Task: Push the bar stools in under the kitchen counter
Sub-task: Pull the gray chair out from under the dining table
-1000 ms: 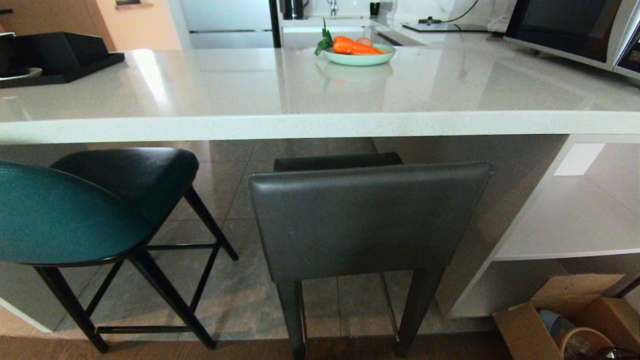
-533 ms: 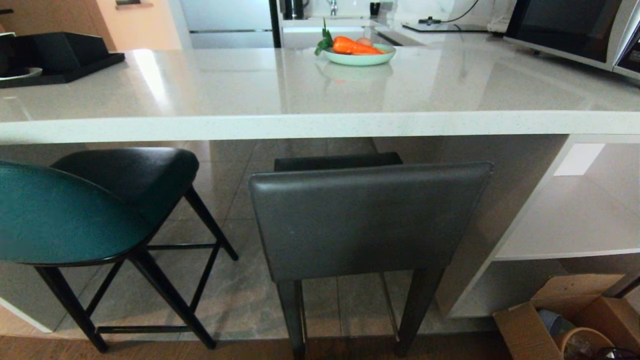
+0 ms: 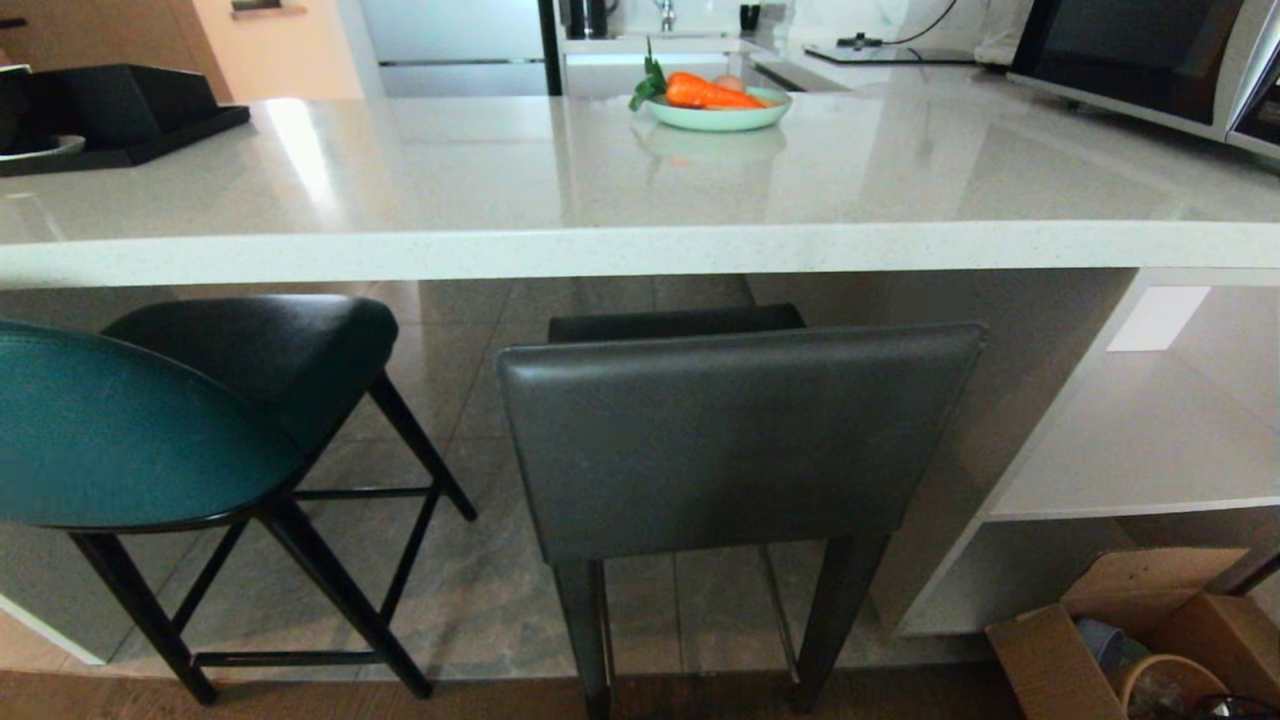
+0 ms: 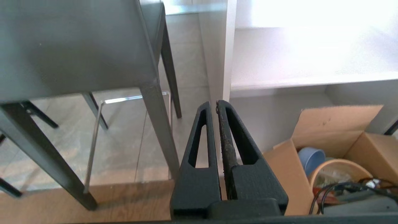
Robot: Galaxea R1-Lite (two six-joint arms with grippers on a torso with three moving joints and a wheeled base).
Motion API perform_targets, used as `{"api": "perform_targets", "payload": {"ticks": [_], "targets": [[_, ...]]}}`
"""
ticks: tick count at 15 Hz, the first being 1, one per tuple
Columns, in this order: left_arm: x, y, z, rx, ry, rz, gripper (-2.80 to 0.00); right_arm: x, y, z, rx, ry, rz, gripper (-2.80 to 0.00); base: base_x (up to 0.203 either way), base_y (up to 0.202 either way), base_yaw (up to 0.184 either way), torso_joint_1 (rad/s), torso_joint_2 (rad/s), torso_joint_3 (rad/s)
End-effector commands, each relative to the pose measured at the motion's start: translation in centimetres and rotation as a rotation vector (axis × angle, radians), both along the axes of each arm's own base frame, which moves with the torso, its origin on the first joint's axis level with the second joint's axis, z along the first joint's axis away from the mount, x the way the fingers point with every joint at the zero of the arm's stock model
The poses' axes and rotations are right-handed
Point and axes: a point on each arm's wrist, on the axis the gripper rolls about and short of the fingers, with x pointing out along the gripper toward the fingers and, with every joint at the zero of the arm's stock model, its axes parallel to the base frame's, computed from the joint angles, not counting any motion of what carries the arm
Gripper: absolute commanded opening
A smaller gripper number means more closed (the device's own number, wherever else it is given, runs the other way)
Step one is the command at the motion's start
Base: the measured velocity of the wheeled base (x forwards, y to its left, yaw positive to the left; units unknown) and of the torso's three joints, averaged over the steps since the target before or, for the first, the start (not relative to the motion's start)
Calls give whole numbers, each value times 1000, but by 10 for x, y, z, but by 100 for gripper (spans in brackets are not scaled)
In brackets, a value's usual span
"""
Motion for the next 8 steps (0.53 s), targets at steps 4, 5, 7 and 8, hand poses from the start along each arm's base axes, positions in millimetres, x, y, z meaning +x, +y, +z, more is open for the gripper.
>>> {"api": "perform_targets", "payload": {"ticks": [4,5,7,8], "targets": [[4,0,-11,-1,43,3,-280,6,1,35,1,73,66,-280,0,0,0,0,0,0],[4,0,-12,-1,46,2,-280,10,2,44,1,94,94,-280,0,0,0,0,0,0],[4,0,-14,1,71,2,-280,23,4,63,6,147,165,-280,0,0,0,0,0,0],[4,0,-14,8,72,-6,-280,31,4,73,14,176,194,-280,0,0,0,0,0,0]]}}
